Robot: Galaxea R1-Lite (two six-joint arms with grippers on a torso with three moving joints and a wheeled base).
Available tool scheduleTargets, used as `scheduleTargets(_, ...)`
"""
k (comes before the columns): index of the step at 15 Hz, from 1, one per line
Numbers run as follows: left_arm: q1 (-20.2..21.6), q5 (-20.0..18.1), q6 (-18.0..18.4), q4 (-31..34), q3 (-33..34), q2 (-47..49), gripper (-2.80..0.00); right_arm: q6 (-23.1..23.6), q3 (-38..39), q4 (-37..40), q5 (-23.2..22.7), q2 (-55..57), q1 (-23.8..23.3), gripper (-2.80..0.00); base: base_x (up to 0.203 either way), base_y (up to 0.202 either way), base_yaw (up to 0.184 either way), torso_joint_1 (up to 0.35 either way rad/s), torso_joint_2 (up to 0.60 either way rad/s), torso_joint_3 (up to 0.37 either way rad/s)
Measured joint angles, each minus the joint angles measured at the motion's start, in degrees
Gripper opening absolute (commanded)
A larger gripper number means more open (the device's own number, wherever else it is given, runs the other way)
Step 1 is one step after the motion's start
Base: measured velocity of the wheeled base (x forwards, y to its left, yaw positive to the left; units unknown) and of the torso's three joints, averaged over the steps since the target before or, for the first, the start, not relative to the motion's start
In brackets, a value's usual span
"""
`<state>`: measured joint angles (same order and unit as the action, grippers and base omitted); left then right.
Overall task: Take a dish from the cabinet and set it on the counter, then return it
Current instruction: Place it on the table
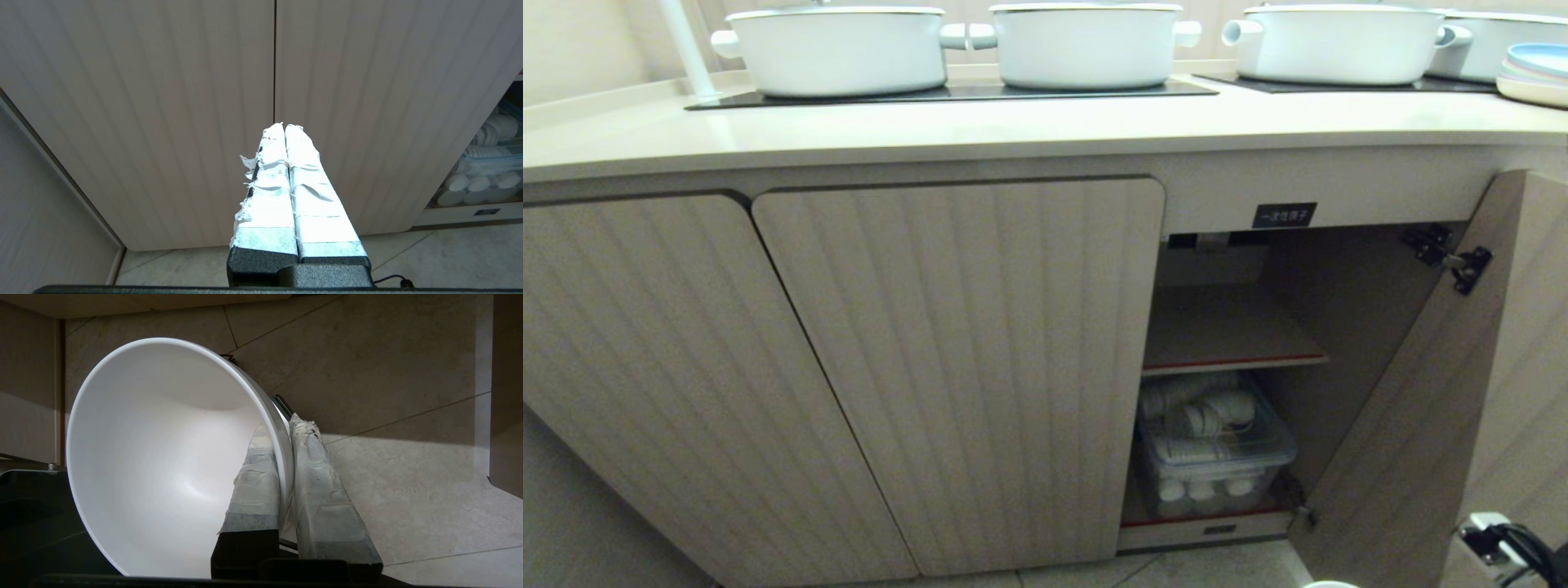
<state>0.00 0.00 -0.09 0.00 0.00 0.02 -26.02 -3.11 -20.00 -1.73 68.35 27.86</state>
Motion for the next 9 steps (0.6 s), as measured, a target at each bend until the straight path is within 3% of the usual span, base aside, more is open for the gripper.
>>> scheduleTargets(6,0.00,0.00,0.05,0.00,0.00,0.00,-2.80,0.03,0.24,0.02,0.00,-0.14,-0.02,-2.80,0.000,0.000,0.000,0.004,-0.01,-0.012)
scheduleTargets(9,0.00,0.00,0.04,0.02,0.00,0.00,-2.80,0.06,0.24,0.01,0.00,-0.16,-0.02,-2.80,0.000,0.000,0.000,0.104,-0.32,-0.230)
